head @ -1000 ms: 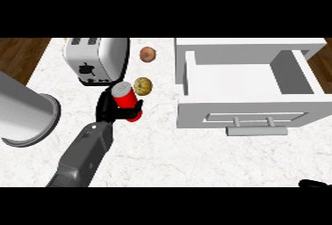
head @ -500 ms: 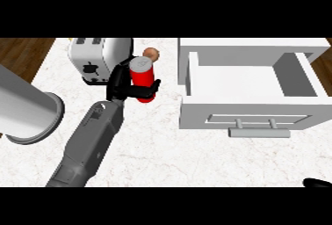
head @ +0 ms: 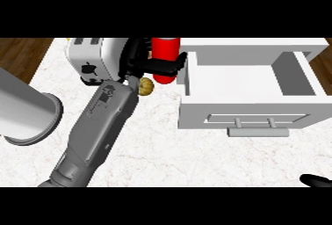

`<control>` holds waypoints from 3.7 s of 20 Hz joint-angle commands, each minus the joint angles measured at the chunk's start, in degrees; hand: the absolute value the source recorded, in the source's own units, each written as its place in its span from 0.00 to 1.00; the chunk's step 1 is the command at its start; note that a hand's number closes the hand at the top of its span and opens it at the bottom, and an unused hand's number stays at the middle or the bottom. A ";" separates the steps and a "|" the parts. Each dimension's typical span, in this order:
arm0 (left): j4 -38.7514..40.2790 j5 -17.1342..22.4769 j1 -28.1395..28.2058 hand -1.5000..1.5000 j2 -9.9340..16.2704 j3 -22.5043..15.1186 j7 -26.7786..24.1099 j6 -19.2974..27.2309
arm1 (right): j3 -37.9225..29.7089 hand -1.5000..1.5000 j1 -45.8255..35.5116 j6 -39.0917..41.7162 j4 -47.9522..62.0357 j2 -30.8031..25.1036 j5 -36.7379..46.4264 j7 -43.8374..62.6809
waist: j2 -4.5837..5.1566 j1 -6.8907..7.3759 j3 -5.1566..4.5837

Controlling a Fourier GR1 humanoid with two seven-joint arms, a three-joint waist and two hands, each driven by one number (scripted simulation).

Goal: Pick up the can, place it into the drawer and close the drawer

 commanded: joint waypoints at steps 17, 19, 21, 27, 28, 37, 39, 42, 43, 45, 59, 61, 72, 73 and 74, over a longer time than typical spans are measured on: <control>16.41 5.70 -30.31 1.00 -0.22 -6.80 12.34 11.43 | 3.43 0.00 -2.91 -1.22 -3.79 -0.45 2.28 5.69 | 0.57 -2.27 0.02; 20.80 5.99 -33.69 1.00 -0.22 -5.14 11.49 11.12 | -0.98 0.00 -4.45 -0.26 -2.11 -3.00 -1.86 5.09 | 0.76 -2.78 0.06; 20.73 7.90 -33.02 1.00 -0.22 -6.92 11.80 10.14 | 0.64 0.00 -0.96 0.63 1.15 0.12 0.66 -1.85 | 0.67 -2.38 0.08; 27.93 10.93 -39.06 1.00 -0.22 -10.27 10.36 14.09 | -0.79 0.00 -4.29 1.17 -1.90 -3.66 -2.88 4.46 | 0.95 -4.48 0.12; 30.77 10.49 -37.39 1.00 -0.22 -7.86 6.22 11.18 | -0.48 0.00 -6.14 0.53 1.98 -3.03 -2.41 2.86 | 1.38 -3.92 0.12; 35.14 14.03 -41.06 0.00 -0.22 -13.28 5.80 21.27 | 1.91 0.00 -6.17 -0.26 -2.30 -2.64 -1.06 6.01 | 1.63 -6.39 0.18; 35.75 14.53 -41.70 0.00 -0.22 -12.96 4.74 21.58 | 1.84 0.00 -6.41 0.76 1.40 -2.92 -0.52 3.25 | 1.67 -5.51 0.20; 35.24 16.30 -39.81 0.00 -0.22 -14.42 3.38 22.35 | 2.33 0.00 -6.01 0.87 -1.72 -3.84 1.88 2.59 | 1.66 -6.55 0.19; 35.29 16.44 -40.65 0.00 -0.22 -15.28 4.24 22.88 | 0.78 0.00 -9.39 1.88 1.08 -7.18 1.82 2.77 | 1.79 -6.40 0.20; 34.79 17.79 -39.42 0.00 -0.22 -15.09 2.25 23.63 | 2.52 0.00 -8.98 2.44 1.20 -6.72 3.16 1.33 | 1.82 -6.25 0.19; 35.40 24.43 -41.42 0.00 -0.22 -12.03 -0.69 23.01 | 15.06 0.00 -20.73 1.43 12.24 -14.15 30.38 -4.21 | 2.00 -3.08 0.05; 36.69 23.93 -42.56 0.00 -0.22 -12.82 -0.61 22.88 | 17.79 0.00 -21.68 0.45 16.30 -13.73 34.02 -6.97 | 2.11 -3.09 0.11; 38.28 22.22 -41.49 0.00 0.47 -11.97 -2.32 19.83 | 25.23 0.00 -28.57 -7.77 40.33 -12.69 50.91 -14.27 | 1.34 -0.40 0.06; 37.79 21.68 -43.02 0.00 -0.21 -12.75 -0.02 20.93 | 28.87 0.00 -28.74 -10.37 41.56 -9.89 55.40 -12.42 | 1.00 0.01 0.04; 37.13 22.31 -43.10 0.00 0.29 -11.94 1.22 20.56 | 26.95 0.00 -31.92 -10.79 46.79 -10.74 55.27 -13.70 | 0.99 0.93 0.03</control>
